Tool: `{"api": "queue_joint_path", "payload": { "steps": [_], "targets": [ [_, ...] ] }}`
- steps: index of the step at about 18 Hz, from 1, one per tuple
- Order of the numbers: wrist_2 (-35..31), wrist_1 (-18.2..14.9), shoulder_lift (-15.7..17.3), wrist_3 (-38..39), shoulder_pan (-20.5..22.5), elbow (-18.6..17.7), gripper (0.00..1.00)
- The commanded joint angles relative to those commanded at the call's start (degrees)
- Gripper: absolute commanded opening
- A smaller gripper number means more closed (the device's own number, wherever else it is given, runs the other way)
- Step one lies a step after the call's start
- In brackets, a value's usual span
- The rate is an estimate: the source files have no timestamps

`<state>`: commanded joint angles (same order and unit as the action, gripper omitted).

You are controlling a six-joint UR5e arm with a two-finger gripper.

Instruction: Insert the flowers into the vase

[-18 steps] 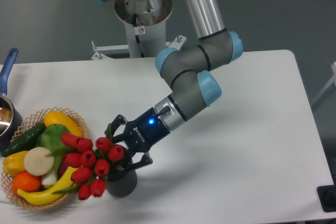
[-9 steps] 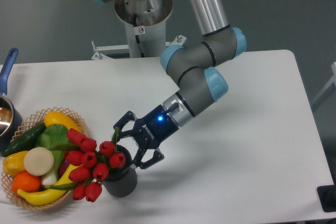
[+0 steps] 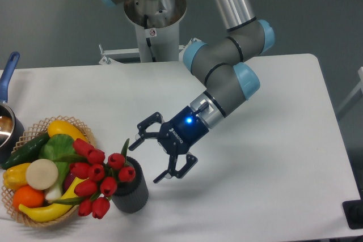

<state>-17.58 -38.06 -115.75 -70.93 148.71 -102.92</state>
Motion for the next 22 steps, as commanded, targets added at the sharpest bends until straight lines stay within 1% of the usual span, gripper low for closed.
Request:
{"api": "queue_joint_path", "payload": {
  "steps": [2,4,7,9,12,13,14,15,16,18,22],
  "targets": [
    [0.00,0.09,0.09,0.09,0.35,0.00,0.99],
    [0.44,0.00,1.23,0.17,1.23,0.00,0.99],
    [1.58,0.00,1.41,0.26,2.37,-0.09,1.00],
    [1.49,0.00,2.02,0.18,4.30,-0.96,1.00],
    [1.06,-0.09,4.74,0.09,7.99,-2.72,1.00],
    [0.88,-0.17,5.10,0.00,9.05,-2.99,1.00],
    [-0.86,-0.18,6.06,0.09,10.97,-3.08,1.00],
    [-7.06,-0.26,7.89,0.09,12.99,-2.99,1.00],
    [-10.08,-0.26,8.43,0.09,13.97,-3.08,1.00],
    [-16.49,-0.26,9.49,-0.35,14.59,-2.99,1.00],
    [-33.10,-0.26,11.34,-0.61,14.95,-1.76,1.00]
  ]
}}
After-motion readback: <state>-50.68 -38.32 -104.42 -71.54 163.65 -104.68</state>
